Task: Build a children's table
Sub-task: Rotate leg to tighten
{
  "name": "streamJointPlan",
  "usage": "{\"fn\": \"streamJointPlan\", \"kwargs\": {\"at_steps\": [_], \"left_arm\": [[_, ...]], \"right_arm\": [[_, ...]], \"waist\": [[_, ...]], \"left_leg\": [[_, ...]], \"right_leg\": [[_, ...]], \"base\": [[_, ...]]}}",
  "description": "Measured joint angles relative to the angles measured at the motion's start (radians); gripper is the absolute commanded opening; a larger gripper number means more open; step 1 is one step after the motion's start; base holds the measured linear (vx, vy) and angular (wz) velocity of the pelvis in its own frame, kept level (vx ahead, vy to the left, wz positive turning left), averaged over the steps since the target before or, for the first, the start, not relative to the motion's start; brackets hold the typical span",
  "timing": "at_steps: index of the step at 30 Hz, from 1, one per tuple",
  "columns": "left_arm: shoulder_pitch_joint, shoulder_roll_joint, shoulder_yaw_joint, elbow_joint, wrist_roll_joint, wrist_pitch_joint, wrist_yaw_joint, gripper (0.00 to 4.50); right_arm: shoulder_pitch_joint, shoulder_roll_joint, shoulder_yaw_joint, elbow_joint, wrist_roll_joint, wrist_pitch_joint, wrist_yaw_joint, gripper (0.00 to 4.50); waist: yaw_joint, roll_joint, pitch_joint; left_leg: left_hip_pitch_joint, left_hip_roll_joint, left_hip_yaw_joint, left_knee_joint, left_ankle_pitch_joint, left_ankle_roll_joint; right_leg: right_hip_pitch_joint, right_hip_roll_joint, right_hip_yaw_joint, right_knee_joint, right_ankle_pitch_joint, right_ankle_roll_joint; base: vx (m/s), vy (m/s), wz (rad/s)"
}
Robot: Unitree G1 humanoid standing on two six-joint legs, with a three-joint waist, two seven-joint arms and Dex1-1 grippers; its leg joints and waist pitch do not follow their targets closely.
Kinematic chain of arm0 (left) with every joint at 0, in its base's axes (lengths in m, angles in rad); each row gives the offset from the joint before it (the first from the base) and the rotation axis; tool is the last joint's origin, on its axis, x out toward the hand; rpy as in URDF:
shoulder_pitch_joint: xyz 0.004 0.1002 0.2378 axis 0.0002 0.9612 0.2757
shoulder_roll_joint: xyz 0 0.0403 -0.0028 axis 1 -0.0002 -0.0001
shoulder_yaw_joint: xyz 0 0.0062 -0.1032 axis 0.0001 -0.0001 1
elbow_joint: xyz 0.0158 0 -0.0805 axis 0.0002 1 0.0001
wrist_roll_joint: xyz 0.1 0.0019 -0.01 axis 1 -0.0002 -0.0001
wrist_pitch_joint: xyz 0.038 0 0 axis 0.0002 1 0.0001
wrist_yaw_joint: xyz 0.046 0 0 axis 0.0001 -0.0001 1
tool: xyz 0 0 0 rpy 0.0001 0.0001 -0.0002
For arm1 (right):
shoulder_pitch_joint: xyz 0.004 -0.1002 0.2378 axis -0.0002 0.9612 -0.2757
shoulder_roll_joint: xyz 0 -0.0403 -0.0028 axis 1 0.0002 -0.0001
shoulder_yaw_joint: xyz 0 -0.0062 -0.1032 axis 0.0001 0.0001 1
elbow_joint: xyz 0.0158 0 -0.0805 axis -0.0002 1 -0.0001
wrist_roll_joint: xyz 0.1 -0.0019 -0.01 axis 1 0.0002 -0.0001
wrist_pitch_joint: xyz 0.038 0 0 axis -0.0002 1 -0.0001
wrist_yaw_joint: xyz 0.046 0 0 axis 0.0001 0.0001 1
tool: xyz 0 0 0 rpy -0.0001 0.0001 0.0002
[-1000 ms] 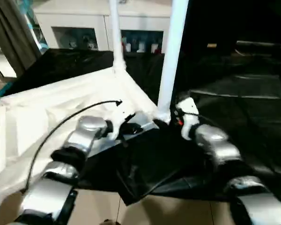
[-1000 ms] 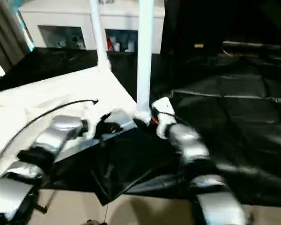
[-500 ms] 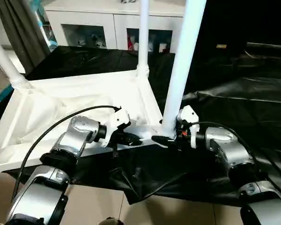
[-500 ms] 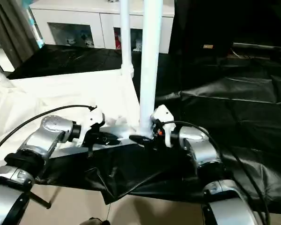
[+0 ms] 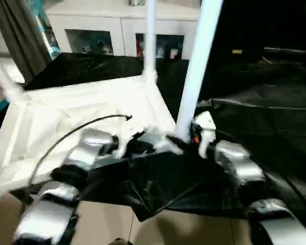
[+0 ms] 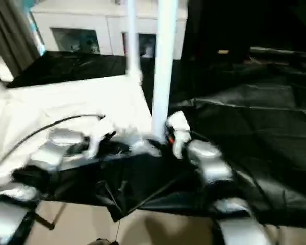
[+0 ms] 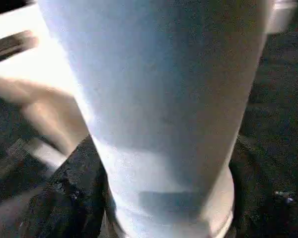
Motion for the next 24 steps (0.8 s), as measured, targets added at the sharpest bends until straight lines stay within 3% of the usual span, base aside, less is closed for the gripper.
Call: {"fn": "streamJointPlan", "kwargs": {"at_steps": [5, 8, 9, 10, 11, 17, 24], "left_arm": [[-0.045, -0.09, 0.009, 0.073, 0.018, 0.029, 0.176, 0.0], [-0.069, -0.129, 0.014, 0.114, 0.019, 0.031, 0.236, 0.0], [-0.07, -0.132, 0.017, 0.117, 0.02, 0.031, 0.24, 0.0], [-0.07, -0.133, 0.019, 0.119, 0.02, 0.031, 0.24, 0.0], [-0.07, -0.13, 0.02, 0.119, 0.02, 0.03, 0.24, 0.0], [-0.069, -0.084, 0.031, 0.116, 0.018, 0.02, 0.207, 0.0], [-0.025, 0.013, 0.023, 0.054, -0.004, -0.02, -0.007, 0.0]], "right_arm": [[-0.071, 0.073, -0.066, 0.098, -0.006, 0.008, -0.3, 2.74], [-0.108, 0.087, -0.077, 0.148, -0.022, 0.002, -0.398, 2.74], [-0.114, 0.088, -0.077, 0.159, -0.025, -0.003, -0.403, 3.09], [-0.116, 0.088, -0.077, 0.162, -0.027, -0.008, -0.401, 3.09], [-0.117, 0.088, -0.077, 0.164, -0.032, -0.016, -0.391, 3.47], [-0.114, 0.081, -0.052, 0.162, -0.055, -0.048, -0.271, 3.71], [-0.07, -0.018, 0.008, 0.089, -0.032, -0.054, 0.078, 3.71]], "waist": [[-0.007, 0.005, 0.003], [-0.018, 0.013, 0.005], [-0.023, 0.013, 0.005], [-0.025, 0.014, 0.005], [-0.027, 0.015, 0.005], [-0.047, 0.015, 0.005], [-0.036, 0.014, 0.006]], "left_leg": [[0.008, -0.001, -0.002, -0.002, 0.0, 0.0], [0.008, -0.003, -0.003, -0.007, 0.0, 0.0], [0.008, -0.005, -0.003, -0.008, 0.0, 0.0], [0.009, -0.006, -0.003, -0.01, 0.0, 0.0], [0.008, -0.008, -0.004, -0.013, 0.0, 0.0], [0.006, -0.01, -0.006, -0.014, 0.0, 0.0], [0.004, -0.008, -0.005, -0.013, 0.0, 0.001]], "right_leg": [[0.003, 0.0, -0.002, -0.011, -0.003, 0.005], [0.009, -0.001, -0.004, -0.026, -0.003, 0.005], [0.009, -0.001, -0.003, -0.029, -0.003, 0.005], [0.01, -0.001, -0.003, -0.032, -0.003, 0.005], [0.012, -0.002, -0.002, -0.036, -0.003, 0.005], [0.009, -0.003, -0.001, -0.036, -0.003, 0.005], [0.002, -0.001, -0.003, -0.03, 0.02, -0.018]], "base": [[-0.035, 0.009, -0.01], [0.0, 0.0, 0.0], [0.0, 0.0, 0.0], [0.0, 0.0, 0.0], [0.0, 0.0, 0.0], [0.0, 0.0, 0.0], [0.014, -0.005, -0.01]]}}
